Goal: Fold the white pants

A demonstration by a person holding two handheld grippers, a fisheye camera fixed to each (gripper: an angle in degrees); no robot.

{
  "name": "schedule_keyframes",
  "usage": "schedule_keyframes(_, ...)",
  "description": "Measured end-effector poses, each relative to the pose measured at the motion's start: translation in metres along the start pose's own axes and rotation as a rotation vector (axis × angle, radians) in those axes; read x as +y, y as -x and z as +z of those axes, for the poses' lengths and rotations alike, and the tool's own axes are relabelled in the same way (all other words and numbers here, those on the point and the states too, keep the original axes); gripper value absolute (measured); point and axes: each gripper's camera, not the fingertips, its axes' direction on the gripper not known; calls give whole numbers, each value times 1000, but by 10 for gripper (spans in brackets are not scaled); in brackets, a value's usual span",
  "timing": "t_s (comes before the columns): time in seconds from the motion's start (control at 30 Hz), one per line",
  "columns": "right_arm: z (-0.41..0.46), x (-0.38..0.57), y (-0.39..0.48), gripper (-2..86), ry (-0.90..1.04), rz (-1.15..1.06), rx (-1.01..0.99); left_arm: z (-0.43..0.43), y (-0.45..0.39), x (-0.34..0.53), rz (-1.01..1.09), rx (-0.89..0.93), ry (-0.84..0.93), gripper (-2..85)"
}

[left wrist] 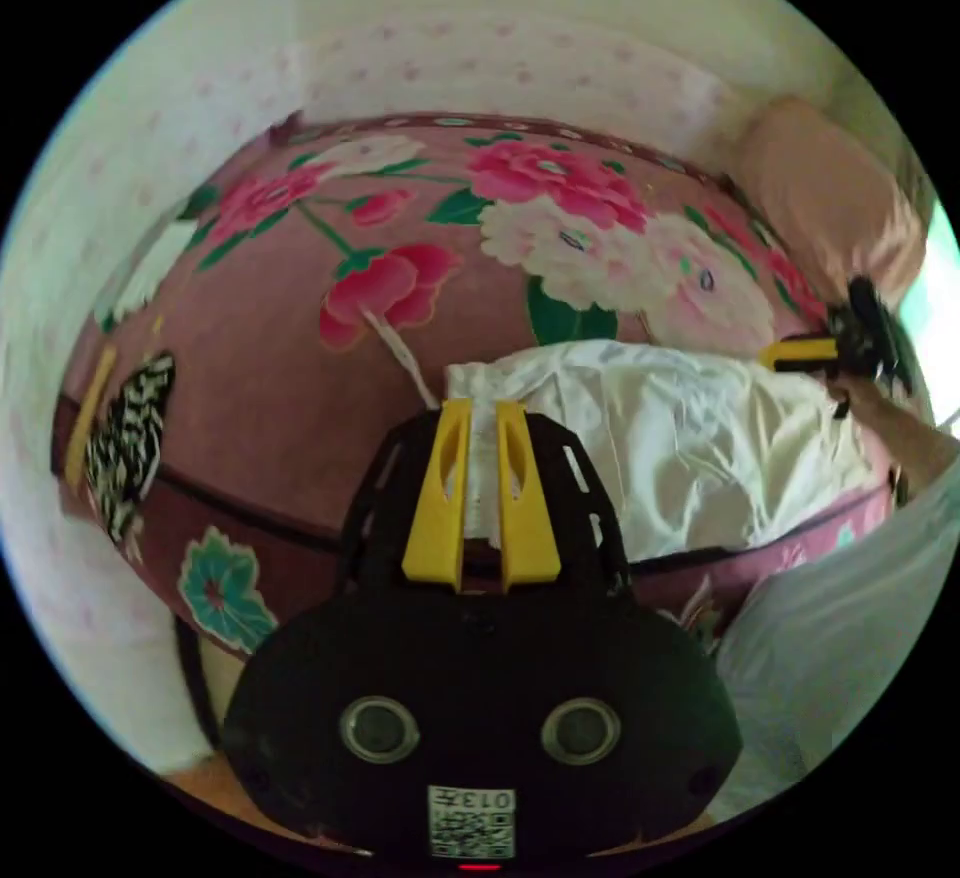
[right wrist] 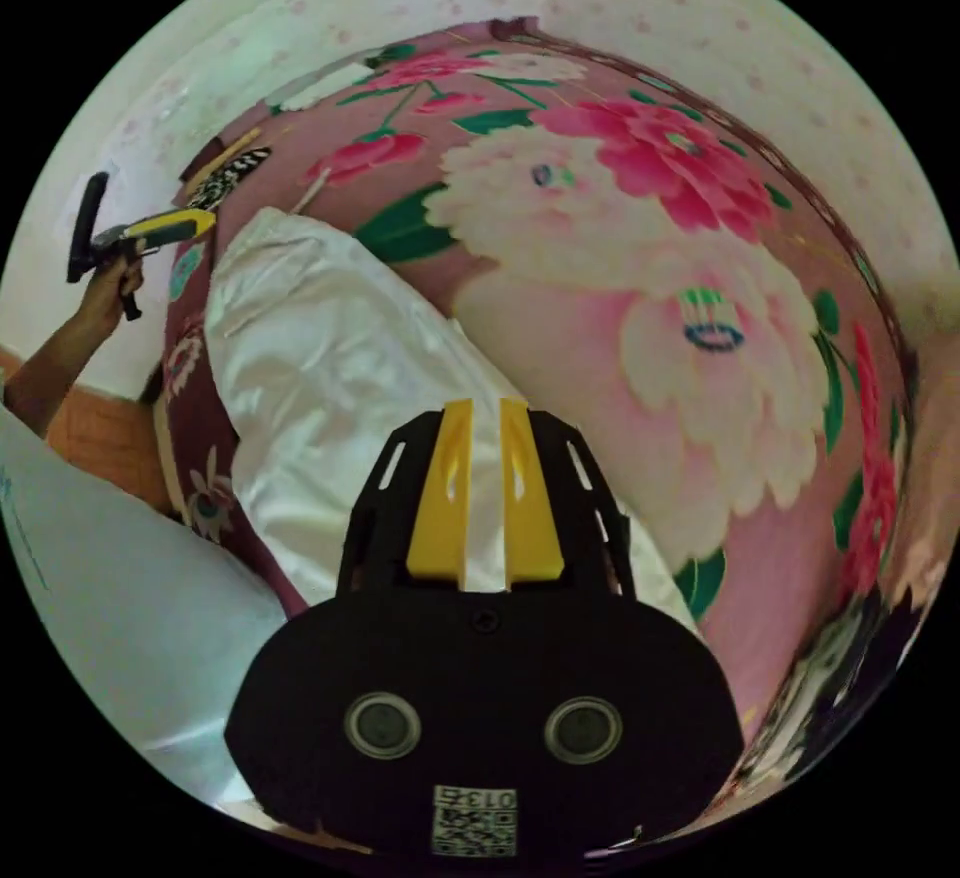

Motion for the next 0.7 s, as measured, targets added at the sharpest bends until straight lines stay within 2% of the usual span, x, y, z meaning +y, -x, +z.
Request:
schedule_keyframes(0.13,2,118,22,18,87,149,286,54,-127,-18,409,32,91,14)
schedule_keyframes(0.23,12,182,35,16,153,262,405,89,-179,-23,502,14,134,3)
schedule_keyframes(0.3,22,215,36,13,189,327,433,115,-195,-23,533,3,230,1)
schedule_keyframes(0.33,31,237,33,9,211,367,433,115,-198,-21,496,1,129,0)
schedule_keyframes(0.47,65,303,10,5,299,498,383,129,-215,-31,521,-1,196,-2)
schedule_keyframes(0.53,69,343,0,4,236,521,295,132,-235,-47,532,-28,292,-2)
schedule_keyframes(0.6,65,370,-8,4,237,566,304,119,-256,-58,512,17,209,-3)
schedule_keyframes(0.63,54,394,-13,5,167,620,355,111,-275,-64,517,52,151,-3)
schedule_keyframes(0.7,39,438,-24,8,64,706,349,112,-315,-72,563,91,143,-3)
